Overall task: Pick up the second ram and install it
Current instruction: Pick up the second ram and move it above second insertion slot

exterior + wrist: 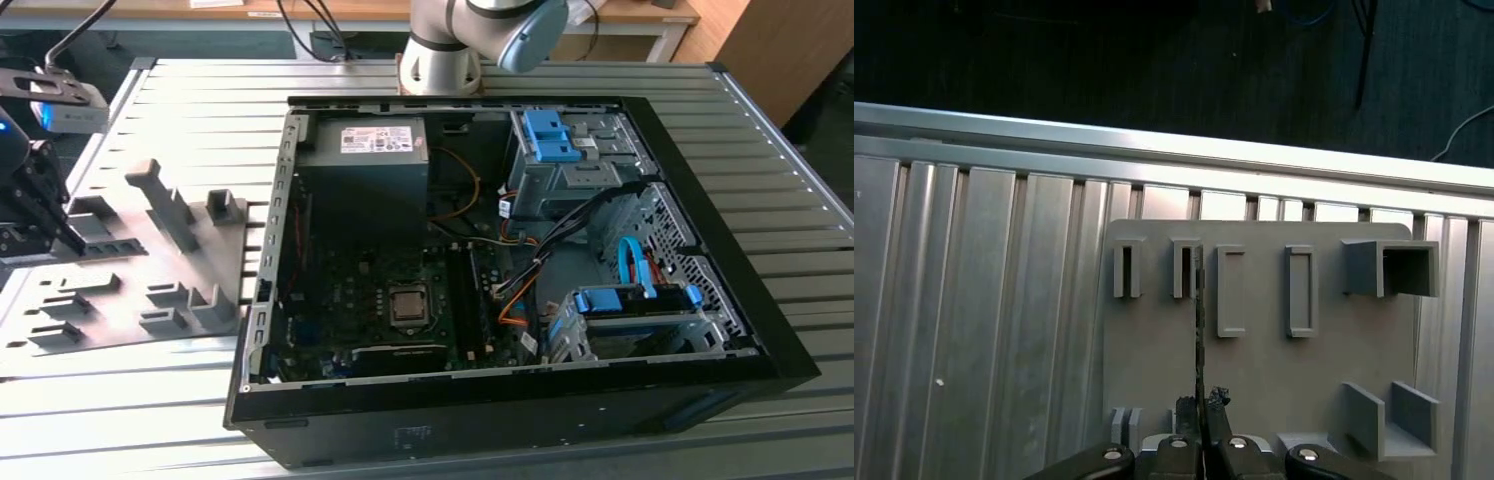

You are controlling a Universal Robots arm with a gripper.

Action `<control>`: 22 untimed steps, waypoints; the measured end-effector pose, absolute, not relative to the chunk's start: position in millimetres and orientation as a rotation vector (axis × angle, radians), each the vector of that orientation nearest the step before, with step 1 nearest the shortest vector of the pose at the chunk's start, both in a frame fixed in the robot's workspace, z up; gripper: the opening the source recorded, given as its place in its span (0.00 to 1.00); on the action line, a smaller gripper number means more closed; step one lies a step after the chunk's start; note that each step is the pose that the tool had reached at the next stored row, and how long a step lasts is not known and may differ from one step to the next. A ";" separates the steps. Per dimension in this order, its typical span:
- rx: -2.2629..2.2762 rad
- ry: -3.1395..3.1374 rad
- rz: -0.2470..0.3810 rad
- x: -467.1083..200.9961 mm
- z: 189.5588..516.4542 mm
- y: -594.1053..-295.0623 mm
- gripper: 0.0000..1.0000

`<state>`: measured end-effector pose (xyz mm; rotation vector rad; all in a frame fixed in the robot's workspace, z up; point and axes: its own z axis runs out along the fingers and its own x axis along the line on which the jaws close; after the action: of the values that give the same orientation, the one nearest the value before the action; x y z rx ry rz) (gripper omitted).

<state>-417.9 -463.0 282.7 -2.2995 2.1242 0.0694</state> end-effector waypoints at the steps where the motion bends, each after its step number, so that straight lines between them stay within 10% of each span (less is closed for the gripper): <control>1: -2.300 2.124 0.069 -417.9 284.0 -463.0 0.14; 22: -2.300 2.124 0.070 -417.9 309.3 -463.0 0.14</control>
<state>-417.9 -463.0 309.3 -2.2995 2.1242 0.0697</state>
